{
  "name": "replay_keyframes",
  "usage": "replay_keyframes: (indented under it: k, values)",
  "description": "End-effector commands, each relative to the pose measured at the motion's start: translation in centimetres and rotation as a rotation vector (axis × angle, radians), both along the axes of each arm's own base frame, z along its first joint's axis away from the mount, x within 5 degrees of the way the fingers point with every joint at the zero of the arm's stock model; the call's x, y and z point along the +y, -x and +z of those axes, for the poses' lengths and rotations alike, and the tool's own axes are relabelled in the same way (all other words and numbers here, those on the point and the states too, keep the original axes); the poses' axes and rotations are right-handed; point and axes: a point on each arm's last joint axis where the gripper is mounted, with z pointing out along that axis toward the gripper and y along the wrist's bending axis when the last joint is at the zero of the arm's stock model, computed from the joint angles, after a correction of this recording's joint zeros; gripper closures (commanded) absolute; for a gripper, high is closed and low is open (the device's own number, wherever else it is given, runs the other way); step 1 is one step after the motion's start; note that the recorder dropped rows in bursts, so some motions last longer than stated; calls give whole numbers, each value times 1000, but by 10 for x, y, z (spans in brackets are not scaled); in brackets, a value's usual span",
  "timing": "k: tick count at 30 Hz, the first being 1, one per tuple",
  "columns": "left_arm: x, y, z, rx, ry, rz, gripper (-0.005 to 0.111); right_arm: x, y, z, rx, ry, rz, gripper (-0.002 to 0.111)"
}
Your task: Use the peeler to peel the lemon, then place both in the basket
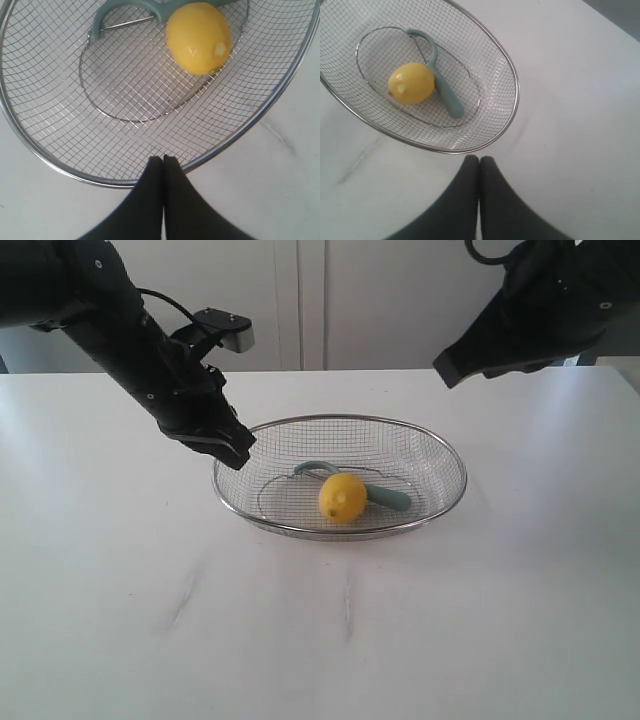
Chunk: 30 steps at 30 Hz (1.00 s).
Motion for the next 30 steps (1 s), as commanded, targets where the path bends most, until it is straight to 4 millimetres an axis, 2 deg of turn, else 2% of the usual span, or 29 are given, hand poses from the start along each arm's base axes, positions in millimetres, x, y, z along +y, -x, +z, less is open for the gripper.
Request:
replay_keyframes:
  k: [1, 4, 13, 20, 25, 30]
  values:
    - [1, 3, 5, 10, 9, -2, 107, -8, 13, 15, -49, -25, -7, 108]
    - [1, 3, 5, 10, 9, -2, 107, -20, 24, 29, -98, -54, -31, 108]
    - [1, 3, 5, 10, 9, -2, 107, -83, 67, 74, -289, -107, -236, 108]
    - [1, 3, 5, 10, 9, -2, 107, -114, 121, 100, -431, -130, -372, 108]
    - [1, 3, 5, 10, 9, -2, 107, -121, 165, 102, -402, -263, -519, 108]
    - [1, 3, 5, 9, 9, -1, 107, -121, 182, 84, -412, -313, -536, 108]
